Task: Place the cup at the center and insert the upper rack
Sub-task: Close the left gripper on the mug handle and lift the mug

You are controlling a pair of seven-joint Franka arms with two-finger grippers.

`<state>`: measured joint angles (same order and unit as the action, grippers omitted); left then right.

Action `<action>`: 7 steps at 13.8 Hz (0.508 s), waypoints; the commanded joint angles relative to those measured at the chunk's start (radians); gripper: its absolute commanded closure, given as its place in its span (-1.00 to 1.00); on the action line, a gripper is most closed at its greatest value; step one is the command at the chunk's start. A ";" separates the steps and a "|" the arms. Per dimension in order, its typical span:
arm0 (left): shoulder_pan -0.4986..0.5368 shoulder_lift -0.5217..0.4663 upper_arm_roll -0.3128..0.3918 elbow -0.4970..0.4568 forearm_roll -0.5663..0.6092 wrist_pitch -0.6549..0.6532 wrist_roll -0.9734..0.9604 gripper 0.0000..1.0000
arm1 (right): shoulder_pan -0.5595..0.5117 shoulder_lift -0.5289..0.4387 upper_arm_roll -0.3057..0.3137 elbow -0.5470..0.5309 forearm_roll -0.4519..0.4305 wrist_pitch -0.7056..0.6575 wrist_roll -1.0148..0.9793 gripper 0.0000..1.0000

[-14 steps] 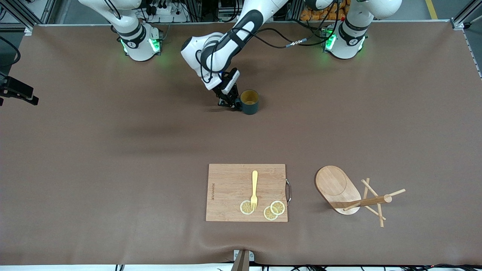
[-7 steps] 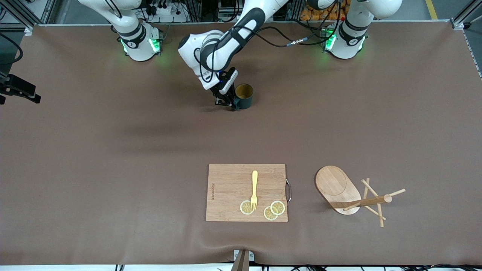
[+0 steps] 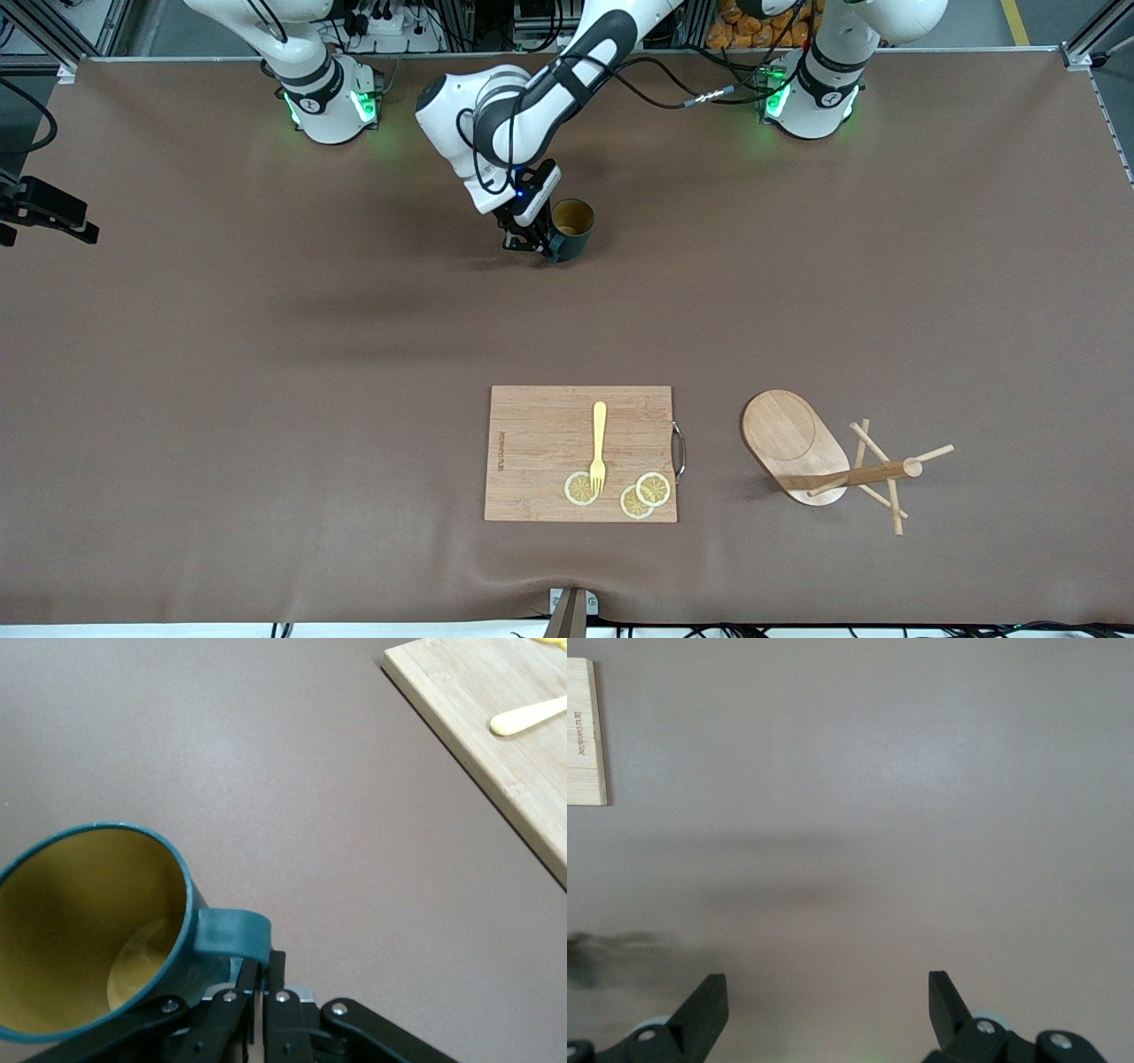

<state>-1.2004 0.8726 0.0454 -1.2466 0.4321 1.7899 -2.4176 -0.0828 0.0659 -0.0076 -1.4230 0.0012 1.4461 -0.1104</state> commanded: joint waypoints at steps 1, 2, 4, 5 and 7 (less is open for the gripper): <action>0.004 -0.027 0.001 -0.014 -0.036 0.003 0.067 1.00 | 0.008 -0.014 -0.002 -0.010 -0.004 0.000 0.006 -1.00; 0.013 -0.041 0.002 -0.014 -0.039 0.003 0.083 1.00 | 0.008 -0.014 -0.002 -0.010 -0.004 0.000 0.006 -1.00; 0.042 -0.076 -0.001 -0.014 -0.062 0.003 0.121 1.00 | 0.008 -0.012 -0.002 -0.010 -0.004 0.000 0.006 -1.00; 0.054 -0.098 -0.001 -0.016 -0.078 0.003 0.149 1.00 | 0.008 -0.012 -0.002 -0.010 -0.004 0.000 0.006 -1.00; 0.088 -0.139 -0.001 -0.016 -0.108 0.003 0.204 1.00 | 0.008 -0.012 -0.002 -0.010 -0.004 0.000 0.006 -1.00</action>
<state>-1.1462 0.8011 0.0479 -1.2366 0.3633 1.7903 -2.2740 -0.0827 0.0659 -0.0072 -1.4233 0.0012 1.4461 -0.1104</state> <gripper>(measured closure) 0.952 0.000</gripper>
